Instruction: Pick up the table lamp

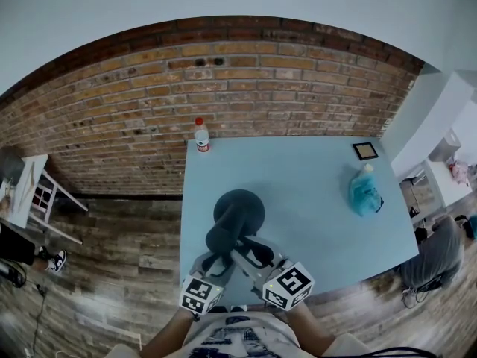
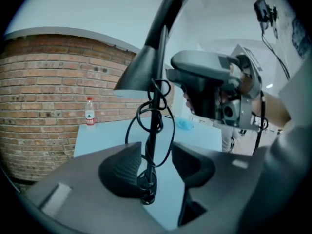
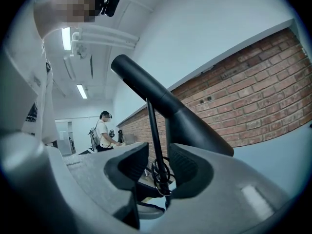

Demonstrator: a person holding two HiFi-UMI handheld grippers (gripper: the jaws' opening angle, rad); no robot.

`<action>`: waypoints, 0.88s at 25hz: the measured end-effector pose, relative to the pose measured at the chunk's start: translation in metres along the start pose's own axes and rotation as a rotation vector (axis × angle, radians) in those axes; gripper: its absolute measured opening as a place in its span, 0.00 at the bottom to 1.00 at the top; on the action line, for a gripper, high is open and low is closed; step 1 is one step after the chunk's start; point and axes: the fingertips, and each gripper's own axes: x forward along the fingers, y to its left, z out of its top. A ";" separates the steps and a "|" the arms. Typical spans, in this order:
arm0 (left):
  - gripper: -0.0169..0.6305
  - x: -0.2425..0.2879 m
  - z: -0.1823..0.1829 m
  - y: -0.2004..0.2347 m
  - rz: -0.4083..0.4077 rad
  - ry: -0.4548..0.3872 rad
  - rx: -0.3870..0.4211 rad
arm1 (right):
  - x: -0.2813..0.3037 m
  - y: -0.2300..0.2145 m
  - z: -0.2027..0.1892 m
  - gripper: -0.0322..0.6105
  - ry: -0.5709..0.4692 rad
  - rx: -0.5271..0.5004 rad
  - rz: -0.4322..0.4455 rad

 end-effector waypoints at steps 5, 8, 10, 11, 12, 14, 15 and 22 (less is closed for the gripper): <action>0.34 0.012 -0.004 -0.001 -0.004 0.010 -0.010 | 0.008 0.006 0.002 0.29 0.014 -0.005 0.057; 0.34 0.017 -0.009 0.002 0.008 0.017 -0.012 | 0.013 0.008 0.001 0.29 0.028 -0.021 0.066; 0.34 0.021 -0.010 0.005 0.016 0.016 -0.011 | 0.016 0.009 -0.001 0.29 0.037 -0.022 0.075; 0.34 0.023 -0.012 0.006 0.015 0.019 -0.010 | 0.017 0.009 -0.002 0.29 0.040 -0.026 0.079; 0.34 0.024 -0.014 0.006 0.014 0.024 -0.010 | 0.018 0.010 -0.003 0.28 0.042 -0.033 0.081; 0.34 0.027 -0.018 0.008 0.014 0.031 -0.019 | 0.020 0.012 -0.005 0.28 0.045 -0.048 0.087; 0.34 0.028 -0.020 0.009 0.017 0.030 -0.025 | 0.021 0.013 -0.006 0.28 0.048 -0.050 0.091; 0.25 0.029 -0.020 0.011 0.043 0.027 -0.016 | 0.022 0.007 -0.010 0.18 0.044 -0.058 0.028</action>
